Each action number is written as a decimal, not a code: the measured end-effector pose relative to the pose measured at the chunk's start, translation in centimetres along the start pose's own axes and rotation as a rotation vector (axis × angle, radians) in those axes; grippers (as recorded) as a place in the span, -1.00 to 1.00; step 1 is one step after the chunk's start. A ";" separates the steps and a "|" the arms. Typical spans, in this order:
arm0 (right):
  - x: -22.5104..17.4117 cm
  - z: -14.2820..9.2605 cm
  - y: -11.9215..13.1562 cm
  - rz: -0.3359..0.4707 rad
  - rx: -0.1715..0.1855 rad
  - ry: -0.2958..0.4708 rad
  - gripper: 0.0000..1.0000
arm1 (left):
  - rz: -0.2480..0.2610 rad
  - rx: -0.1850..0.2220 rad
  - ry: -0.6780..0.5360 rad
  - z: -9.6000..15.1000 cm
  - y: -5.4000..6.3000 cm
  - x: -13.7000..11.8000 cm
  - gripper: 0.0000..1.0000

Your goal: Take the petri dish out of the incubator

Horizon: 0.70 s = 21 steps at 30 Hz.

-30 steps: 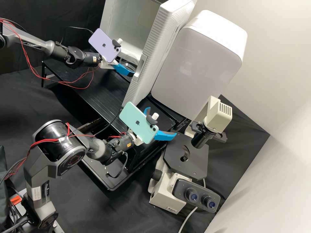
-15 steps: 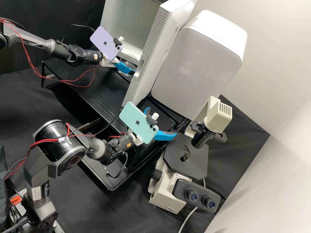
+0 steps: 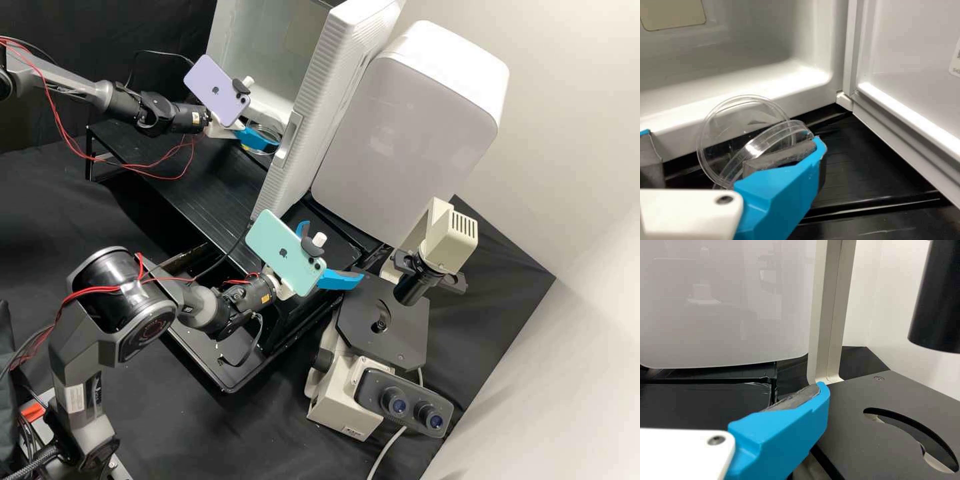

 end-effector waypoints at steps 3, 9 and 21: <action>0.0 0.0 0.0 0.000 0.000 0.000 1.00 | 0.003 -0.003 0.002 0.0 0.1 0.0 -1.00; 0.0 0.0 0.0 0.000 0.000 0.000 1.00 | 0.008 -0.025 0.008 -0.1 0.2 -0.1 -1.00; 0.0 0.0 0.0 0.000 0.000 0.000 1.00 | 0.015 -0.032 0.031 -0.3 0.3 -0.3 -1.00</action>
